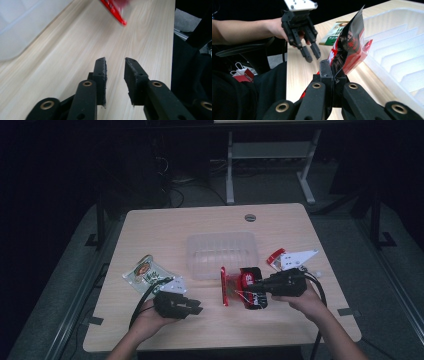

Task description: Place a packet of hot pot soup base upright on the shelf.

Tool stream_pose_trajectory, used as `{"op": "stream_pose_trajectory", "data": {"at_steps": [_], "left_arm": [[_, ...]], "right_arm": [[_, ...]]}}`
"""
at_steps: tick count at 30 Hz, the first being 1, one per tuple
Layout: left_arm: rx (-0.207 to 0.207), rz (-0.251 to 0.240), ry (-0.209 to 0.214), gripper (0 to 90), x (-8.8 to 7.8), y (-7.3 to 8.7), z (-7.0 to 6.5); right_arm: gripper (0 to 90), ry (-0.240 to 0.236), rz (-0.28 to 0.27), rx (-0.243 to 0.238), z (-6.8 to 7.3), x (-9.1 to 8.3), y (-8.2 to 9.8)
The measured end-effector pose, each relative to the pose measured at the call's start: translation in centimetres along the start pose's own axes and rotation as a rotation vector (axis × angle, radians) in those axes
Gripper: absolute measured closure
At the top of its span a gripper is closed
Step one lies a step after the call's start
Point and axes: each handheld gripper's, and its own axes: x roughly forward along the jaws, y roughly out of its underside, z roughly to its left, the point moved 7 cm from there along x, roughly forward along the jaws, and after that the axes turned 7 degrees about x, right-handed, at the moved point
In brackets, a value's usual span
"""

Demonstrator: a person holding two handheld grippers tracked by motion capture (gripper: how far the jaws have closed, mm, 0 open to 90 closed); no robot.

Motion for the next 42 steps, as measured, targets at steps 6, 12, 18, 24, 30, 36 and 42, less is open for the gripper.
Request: {"op": "stream_pose_trajectory", "data": {"at_steps": [6, 12, 18, 24, 30, 36, 42], "left_arm": [[-0.027, 0.013, -0.034, 61.3, -1.0, 1.3, 0.0], [-0.047, 0.025, -0.058, 53.8, -1.8, 2.3, 0.2], [-0.038, 0.036, -0.082, 48.2, -2.2, 2.5, 0.8], [-0.039, 0.029, -0.099, 45.2, -2.4, 2.5, 1.0], [-0.043, 0.027, -0.107, 44.3, -2.5, 2.7, 1.4], [-0.054, 0.021, -0.113, 43.6, -2.6, 2.9, 1.8], [-0.064, 0.018, -0.119, 43.3, -2.7, 3.0, 2.1]], "right_arm": [[90.0, 0.026, -0.009, -0.009, -0.7, -0.5, -1.0], [90.0, 0.060, -0.027, -0.023, -1.8, -0.9, -2.5], [90.0, 0.085, -0.037, -0.023, -2.9, -1.0, -3.1], [90.0, 0.120, -0.037, -0.026, -3.8, -0.9, -3.8], [90.0, 0.147, -0.049, -0.026, -4.8, -1.1, -4.7], [90.0, 0.185, -0.075, -0.023, -5.9, -1.6, -5.7], [90.0, 0.212, -0.084, -0.021, -6.7, -2.1, -6.0]]}}
